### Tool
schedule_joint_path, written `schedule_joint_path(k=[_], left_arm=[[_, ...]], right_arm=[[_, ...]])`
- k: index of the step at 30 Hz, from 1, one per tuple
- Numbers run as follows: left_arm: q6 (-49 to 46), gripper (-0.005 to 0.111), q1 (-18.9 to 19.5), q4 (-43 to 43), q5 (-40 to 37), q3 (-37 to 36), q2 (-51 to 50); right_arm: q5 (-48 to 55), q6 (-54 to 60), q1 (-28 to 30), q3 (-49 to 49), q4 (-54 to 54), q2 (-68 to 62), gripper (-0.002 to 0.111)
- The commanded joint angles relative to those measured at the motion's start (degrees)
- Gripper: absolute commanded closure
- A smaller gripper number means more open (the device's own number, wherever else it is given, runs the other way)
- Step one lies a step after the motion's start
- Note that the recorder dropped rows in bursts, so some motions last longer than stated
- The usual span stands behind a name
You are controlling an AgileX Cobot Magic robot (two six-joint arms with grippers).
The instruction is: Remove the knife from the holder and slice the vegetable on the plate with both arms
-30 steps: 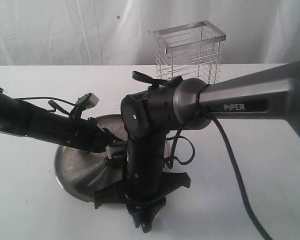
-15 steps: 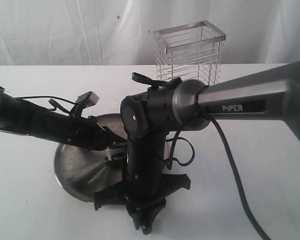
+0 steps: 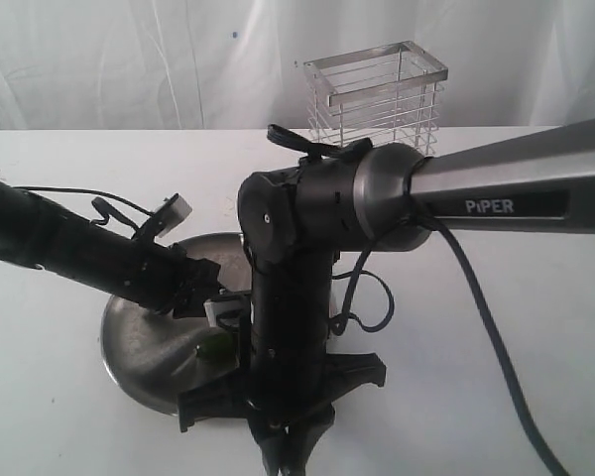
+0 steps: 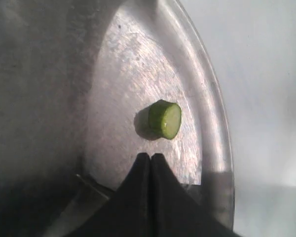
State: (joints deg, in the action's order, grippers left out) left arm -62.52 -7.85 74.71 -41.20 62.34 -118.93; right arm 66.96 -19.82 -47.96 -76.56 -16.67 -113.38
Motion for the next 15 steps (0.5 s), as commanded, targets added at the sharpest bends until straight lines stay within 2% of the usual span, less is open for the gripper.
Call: schedule_joint_path(k=[1,15], left_arm=[[0.44,0.107,-0.27,-9.24,-2.01,-1.66,-1.69],[0.87,0.107,-0.27,-9.24,-1.9,-1.66,-1.69]], right_arm=[[-1.29,-0.99,0.33,0.02,0.79,1.26,0.108],[-1.16,-0.09,-2.32,0.02,0.8,0.74,0.108]])
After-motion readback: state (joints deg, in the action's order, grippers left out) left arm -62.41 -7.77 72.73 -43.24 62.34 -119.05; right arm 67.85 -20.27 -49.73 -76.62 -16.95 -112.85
